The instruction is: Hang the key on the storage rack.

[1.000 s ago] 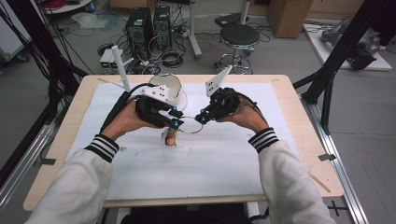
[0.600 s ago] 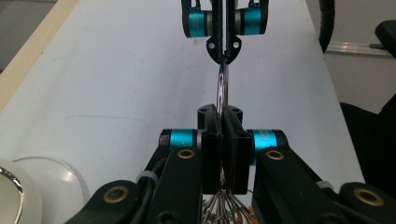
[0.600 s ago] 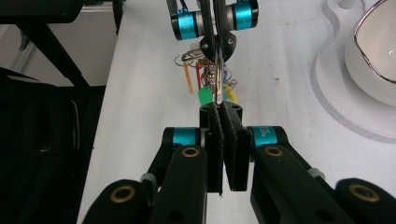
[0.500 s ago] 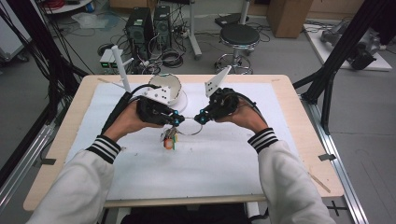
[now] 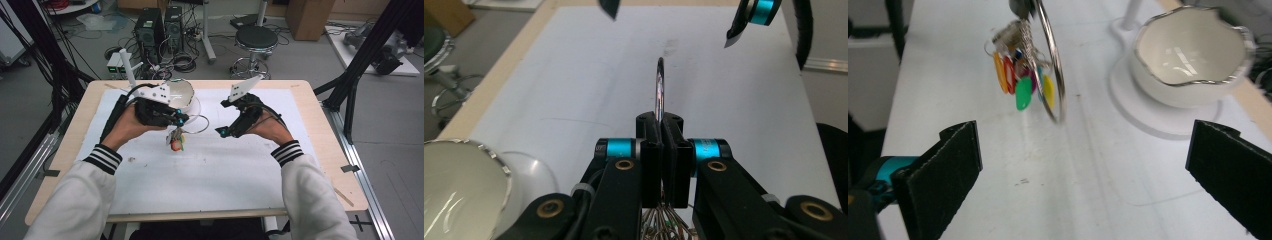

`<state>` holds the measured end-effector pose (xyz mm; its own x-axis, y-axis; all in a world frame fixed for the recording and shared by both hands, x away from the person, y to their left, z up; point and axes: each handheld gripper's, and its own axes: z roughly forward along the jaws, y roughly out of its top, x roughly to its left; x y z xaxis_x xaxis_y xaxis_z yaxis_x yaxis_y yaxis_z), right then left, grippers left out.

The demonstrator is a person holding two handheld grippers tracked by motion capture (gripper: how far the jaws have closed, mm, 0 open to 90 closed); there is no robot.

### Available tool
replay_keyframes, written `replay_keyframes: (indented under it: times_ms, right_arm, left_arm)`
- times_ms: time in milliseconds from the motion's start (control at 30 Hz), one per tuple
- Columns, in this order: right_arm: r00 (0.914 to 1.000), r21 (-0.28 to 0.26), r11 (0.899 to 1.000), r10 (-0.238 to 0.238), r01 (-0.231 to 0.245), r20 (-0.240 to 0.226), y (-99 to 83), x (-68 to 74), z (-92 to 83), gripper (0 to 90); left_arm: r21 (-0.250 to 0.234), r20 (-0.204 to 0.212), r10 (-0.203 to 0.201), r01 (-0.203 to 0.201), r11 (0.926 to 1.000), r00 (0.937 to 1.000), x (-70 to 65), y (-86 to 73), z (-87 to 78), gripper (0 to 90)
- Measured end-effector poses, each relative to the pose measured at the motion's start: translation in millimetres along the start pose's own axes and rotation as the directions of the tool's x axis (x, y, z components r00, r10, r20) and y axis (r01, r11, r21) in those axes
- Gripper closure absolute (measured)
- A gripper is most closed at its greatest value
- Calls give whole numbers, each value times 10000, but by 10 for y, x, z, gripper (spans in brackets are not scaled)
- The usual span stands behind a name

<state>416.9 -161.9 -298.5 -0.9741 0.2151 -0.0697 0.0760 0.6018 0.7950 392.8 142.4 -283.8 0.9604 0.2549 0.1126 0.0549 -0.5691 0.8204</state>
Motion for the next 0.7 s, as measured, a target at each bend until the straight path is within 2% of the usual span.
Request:
replay_keyframes:
  times_ms: [67,100,133,167,200,233,333,367,400,433,467,567,600,633,700]
  right_arm:
    - [9991,-536,9982,293,-276,303,-104,-15,-82,9]
    - [9982,-735,9967,387,-352,467,-158,-21,-124,9]
    - [9982,-735,9967,387,-352,467,-158,-21,-124,9]
    - [9958,-997,9933,648,-581,649,-257,-25,-209,10]
    - [9942,-1160,9913,715,-619,805,-304,-20,-251,9]
    - [9922,-1334,9887,809,-679,947,-348,-8,-296,10]
    - [9861,-1809,9796,1107,-873,1238,-479,40,-412,9]
    - [9843,-1952,9767,1164,-893,1324,-528,56,-448,10]
    - [9822,-2122,9730,1230,-912,1418,-581,70,-476,10]
    - [9822,-2122,9730,1230,-912,1418,-581,70,-476,10]
    - [9779,-2335,9670,1401,-1014,1554,-688,105,-523,10]
    - [9702,-2642,9580,1625,-1116,1795,-831,145,-584,10]
    - [9685,-2735,9548,1700,-1161,1822,-873,158,-601,9]
    - [9658,-2809,9524,1762,-1184,1903,-912,170,-617,10]
    - [9606,-2984,9448,1987,-1351,1943,-986,207,-647,10]
  left_arm:
    - [-224,-315,-174,167,9996,9994,58,-48,-148,869]
    - [-224,-315,-174,167,9996,9994,58,-48,-148,869]
    - [-313,-436,-264,251,9992,9987,80,-72,-196,869]
    - [-392,-730,-429,401,9984,9964,133,-124,-297,869]
    - [-392,-730,-429,401,9984,9964,133,-124,-297,869]
    - [-439,-905,-516,478,9979,9946,162,-151,-349,869]
    - [-612,-1401,-844,764,9952,9865,249,-236,-501,869]
    - [-774,-1687,-1076,957,9924,9798,303,-293,-587,869]
    - [-774,-1687,-1076,957,9924,9798,303,-293,-587,869]
    - [-799,-1806,-1186,1056,9912,9764,318,-313,-615,869]
    - [-812,-1929,-1273,1134,9902,9729,348,-346,-658,869]
    - [-921,-2231,-1516,1340,9867,9629,414,-423,-749,869]
    - [-1061,-2402,-1735,1518,9827,9551,452,-469,-806,870]
    - [-1061,-2402,-1735,1518,9827,9551,452,-469,-806,869]
    - [-1118,-2582,-1846,1605,9807,9483,485,-508,-861,869]
